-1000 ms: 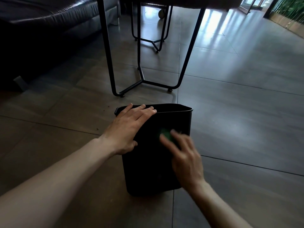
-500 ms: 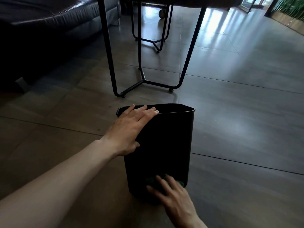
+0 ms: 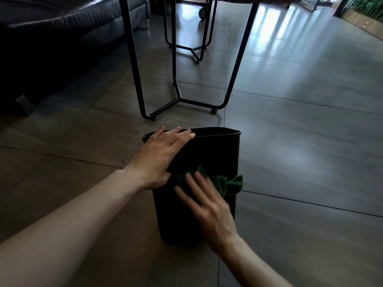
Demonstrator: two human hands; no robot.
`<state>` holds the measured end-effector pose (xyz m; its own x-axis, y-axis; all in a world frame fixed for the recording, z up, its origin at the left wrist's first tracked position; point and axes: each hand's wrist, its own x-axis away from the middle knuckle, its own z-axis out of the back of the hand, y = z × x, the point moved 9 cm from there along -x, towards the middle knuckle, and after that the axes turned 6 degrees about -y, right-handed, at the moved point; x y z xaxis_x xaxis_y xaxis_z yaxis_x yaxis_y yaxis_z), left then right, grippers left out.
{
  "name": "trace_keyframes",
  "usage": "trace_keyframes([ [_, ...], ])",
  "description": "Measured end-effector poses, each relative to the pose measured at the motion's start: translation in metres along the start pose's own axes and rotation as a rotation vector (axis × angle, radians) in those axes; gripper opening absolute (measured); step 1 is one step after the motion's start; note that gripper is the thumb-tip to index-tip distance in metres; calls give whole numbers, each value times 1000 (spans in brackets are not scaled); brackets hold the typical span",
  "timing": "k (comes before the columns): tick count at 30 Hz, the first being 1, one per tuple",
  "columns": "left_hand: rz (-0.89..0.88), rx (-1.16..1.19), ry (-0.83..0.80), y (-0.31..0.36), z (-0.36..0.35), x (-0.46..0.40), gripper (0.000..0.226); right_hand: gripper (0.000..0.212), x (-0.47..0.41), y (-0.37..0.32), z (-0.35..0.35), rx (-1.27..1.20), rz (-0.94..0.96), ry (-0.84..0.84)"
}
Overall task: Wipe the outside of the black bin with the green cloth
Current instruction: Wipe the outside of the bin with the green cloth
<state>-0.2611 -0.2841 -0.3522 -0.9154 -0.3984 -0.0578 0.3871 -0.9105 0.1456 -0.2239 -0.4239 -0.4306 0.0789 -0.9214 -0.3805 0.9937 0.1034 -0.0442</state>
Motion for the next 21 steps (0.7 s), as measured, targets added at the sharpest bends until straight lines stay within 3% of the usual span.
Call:
trace_keyframes([
  [6, -28, -3, -1, 4, 1, 3, 122, 40, 64, -21, -36, 118, 286, -200],
  [8, -25, -1, -7, 4, 2, 3, 122, 38, 53, -3, -17, 63, 213, -130],
  [13, -50, 10, -7, 4, 1, 4, 116, 46, -25, 77, 63, -87, -294, 254],
  [17, -43, 10, 6, 0, 1, 4, 111, 43, -63, 64, 71, -78, -268, 287],
  [21, -45, 28, 12, 0, 1, 2, 115, 41, -21, 35, 33, -51, -147, 175],
])
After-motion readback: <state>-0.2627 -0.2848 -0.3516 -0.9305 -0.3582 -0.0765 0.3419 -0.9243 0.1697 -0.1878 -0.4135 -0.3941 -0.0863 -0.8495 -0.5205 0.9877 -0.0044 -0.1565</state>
